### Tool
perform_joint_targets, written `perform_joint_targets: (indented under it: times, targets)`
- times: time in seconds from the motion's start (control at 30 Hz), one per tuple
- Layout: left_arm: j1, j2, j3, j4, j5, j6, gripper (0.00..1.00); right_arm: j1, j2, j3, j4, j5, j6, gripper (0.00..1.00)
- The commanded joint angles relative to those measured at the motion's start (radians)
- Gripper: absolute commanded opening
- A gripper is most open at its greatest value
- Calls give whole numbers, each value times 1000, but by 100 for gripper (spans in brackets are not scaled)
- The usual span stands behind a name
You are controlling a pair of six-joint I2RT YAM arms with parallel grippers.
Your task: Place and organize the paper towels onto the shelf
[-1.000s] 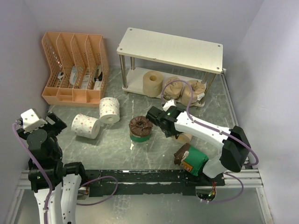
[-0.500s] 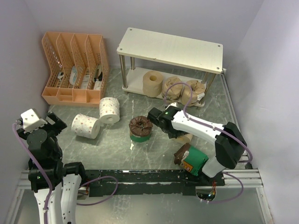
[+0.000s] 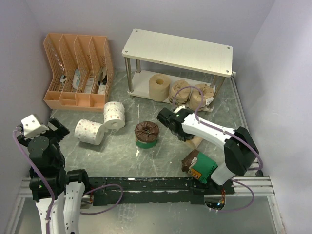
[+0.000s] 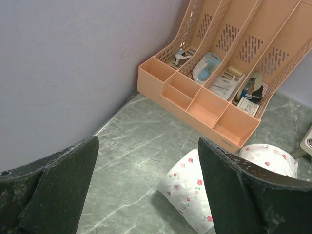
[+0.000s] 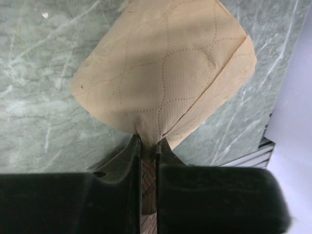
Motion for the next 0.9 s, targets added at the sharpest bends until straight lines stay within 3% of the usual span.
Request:
perform_joint_targets:
  times: [0.0,0.13,0.27,0.53,0.7,0.8,0.87]
  targets:
    - [-2,-11,6,17,-11,-1,95,-31,-48,-24,100,-26,-21,0]
    - [3,-10,5,19,-6,1,94,-31,-114,-3,117,-33,-12,0]
    - [11,-7,4,20,-5,2,94,-27,-297,46,216,-82,30,0]
    - [35,-4,0,25,2,2,94,-27,-665,-229,782,-299,259,0]
    - [49,4,-2,29,3,4,94,-27,-652,-415,1196,-448,555,0]
    - [60,6,-3,30,3,5,95,2,-527,-469,1515,-507,710,0]
    - [65,8,-4,30,0,6,94,46,-429,-465,1665,-467,771,0]
